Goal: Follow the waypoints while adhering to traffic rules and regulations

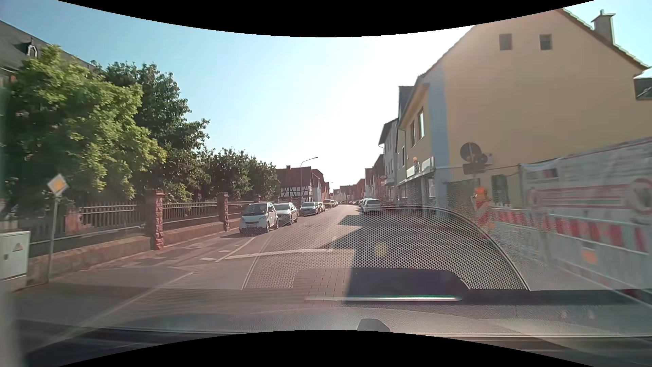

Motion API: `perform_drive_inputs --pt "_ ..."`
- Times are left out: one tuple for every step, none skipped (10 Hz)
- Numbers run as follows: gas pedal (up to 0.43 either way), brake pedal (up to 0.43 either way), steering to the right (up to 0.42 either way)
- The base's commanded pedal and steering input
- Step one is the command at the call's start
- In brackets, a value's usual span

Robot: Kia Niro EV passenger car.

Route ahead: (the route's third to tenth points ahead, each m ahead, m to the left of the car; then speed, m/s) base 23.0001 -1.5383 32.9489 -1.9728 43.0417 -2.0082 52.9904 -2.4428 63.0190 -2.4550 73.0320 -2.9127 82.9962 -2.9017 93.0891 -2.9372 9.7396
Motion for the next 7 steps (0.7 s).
perform_drive_inputs --pt "0.000 0.000 -0.001" --pt "0.000 0.000 -0.002" --pt "0.000 0.000 -0.001" --pt "0.000 0.000 -0.002" --pt "0.000 0.000 -0.002" --pt "0.000 0.000 -0.006" --pt "0.000 0.000 -0.013"
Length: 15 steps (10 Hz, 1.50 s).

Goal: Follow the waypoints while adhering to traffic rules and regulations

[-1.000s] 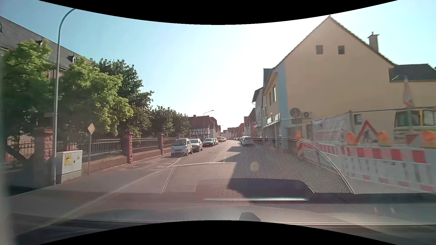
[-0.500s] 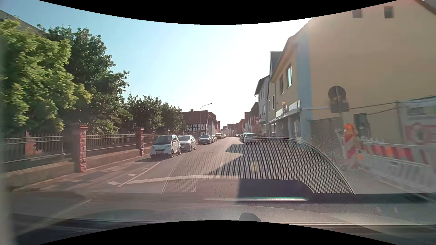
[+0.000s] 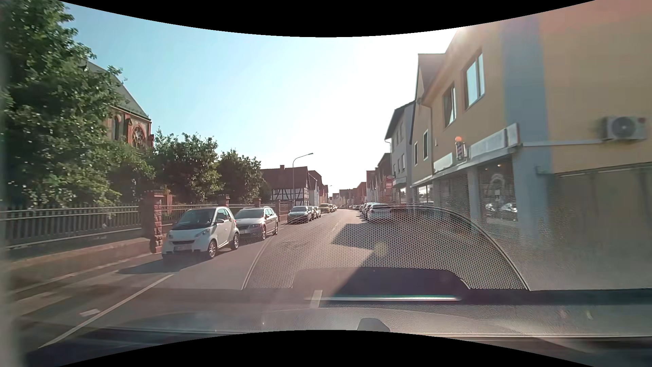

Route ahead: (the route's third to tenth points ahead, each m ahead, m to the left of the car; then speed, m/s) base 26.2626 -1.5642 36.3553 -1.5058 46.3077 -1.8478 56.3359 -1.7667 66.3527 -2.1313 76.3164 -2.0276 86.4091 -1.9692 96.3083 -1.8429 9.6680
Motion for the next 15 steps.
perform_drive_inputs --pt "0.000 0.000 -0.018" --pt "0.008 0.000 -0.018" --pt "0.008 0.000 -0.018" --pt "0.008 0.000 -0.015" --pt "0.008 0.000 -0.014" --pt "0.008 0.000 -0.014" --pt "0.008 0.000 -0.012" --pt "0.008 0.000 -0.011" --pt "0.008 0.000 -0.010" --pt "0.008 0.000 -0.008" --pt "0.008 0.000 -0.005" --pt "0.008 0.000 -0.004" --pt "0.008 0.000 -0.004" --pt "0.008 0.000 -0.003" --pt "0.008 0.000 -0.001"
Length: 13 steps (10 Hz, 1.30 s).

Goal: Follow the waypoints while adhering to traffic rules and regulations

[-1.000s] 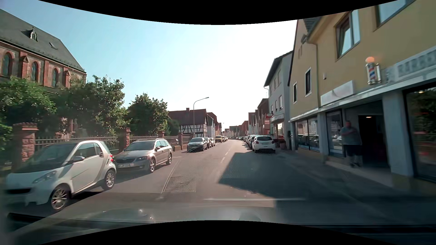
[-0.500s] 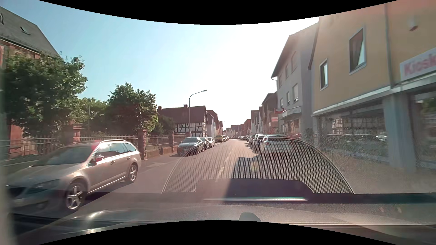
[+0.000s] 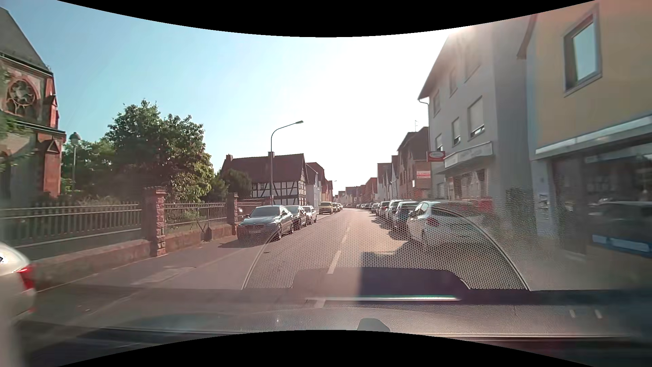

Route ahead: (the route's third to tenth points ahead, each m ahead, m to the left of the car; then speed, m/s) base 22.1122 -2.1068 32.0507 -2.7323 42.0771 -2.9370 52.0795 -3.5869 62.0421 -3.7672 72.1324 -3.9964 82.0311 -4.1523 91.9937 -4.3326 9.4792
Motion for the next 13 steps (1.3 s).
perform_drive_inputs --pt "0.008 0.000 0.004" --pt "0.008 0.000 0.008" --pt "0.008 0.000 0.011" --pt "0.008 0.000 0.013" --pt "0.008 0.000 0.014" --pt "0.008 0.000 0.014" --pt "0.008 0.000 0.014" --pt "0.008 0.000 0.014" --pt "0.008 0.000 0.014" --pt "0.008 0.000 0.012" --pt "0.020 0.000 0.011" --pt "0.020 0.000 0.010" --pt "0.020 0.000 0.008"
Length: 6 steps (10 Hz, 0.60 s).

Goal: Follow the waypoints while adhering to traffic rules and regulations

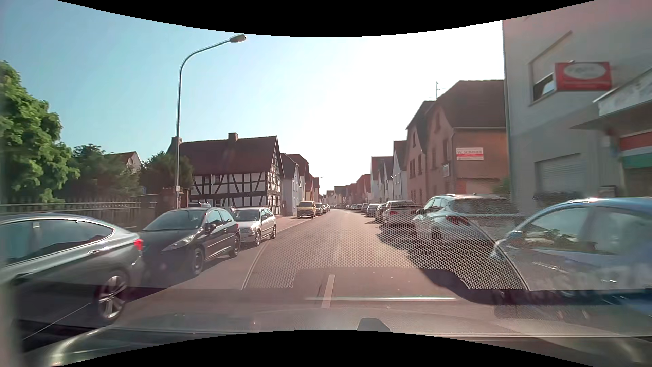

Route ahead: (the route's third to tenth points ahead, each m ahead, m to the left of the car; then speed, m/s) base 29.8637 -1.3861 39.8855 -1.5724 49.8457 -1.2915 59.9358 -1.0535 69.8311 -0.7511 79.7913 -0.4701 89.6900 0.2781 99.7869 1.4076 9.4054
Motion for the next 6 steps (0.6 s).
perform_drive_inputs --pt "0.028 0.000 0.007" --pt "0.028 0.000 0.007" --pt "0.028 0.000 0.006" --pt "0.028 0.000 0.005" --pt "0.039 0.000 0.005" --pt "0.039 0.000 0.004"
